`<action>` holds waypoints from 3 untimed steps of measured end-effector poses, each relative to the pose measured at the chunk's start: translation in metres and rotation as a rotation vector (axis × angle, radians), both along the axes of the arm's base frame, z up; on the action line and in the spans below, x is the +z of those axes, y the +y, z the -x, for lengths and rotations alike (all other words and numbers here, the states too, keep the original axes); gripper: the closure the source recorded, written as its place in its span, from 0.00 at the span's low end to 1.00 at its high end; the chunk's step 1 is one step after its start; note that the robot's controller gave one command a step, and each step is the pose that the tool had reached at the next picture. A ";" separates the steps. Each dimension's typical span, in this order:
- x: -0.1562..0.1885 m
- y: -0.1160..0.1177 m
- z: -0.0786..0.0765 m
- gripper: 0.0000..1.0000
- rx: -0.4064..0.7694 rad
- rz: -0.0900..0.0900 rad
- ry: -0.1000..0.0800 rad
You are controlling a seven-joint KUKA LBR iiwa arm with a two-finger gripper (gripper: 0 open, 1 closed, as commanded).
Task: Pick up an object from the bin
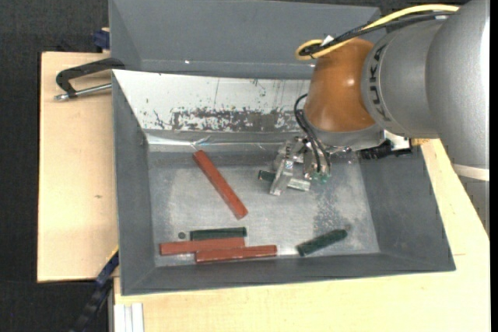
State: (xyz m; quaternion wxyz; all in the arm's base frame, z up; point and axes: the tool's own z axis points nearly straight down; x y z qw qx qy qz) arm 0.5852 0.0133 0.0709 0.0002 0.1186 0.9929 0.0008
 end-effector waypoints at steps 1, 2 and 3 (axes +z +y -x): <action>0.000 0.000 0.000 1.00 0.000 0.000 0.000; 0.003 0.000 0.001 1.00 0.000 0.000 0.002; 0.023 0.000 0.003 1.00 0.000 0.000 0.008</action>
Offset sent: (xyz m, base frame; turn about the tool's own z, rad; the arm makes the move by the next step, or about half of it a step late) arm 0.0000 0.0001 0.0548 0.0000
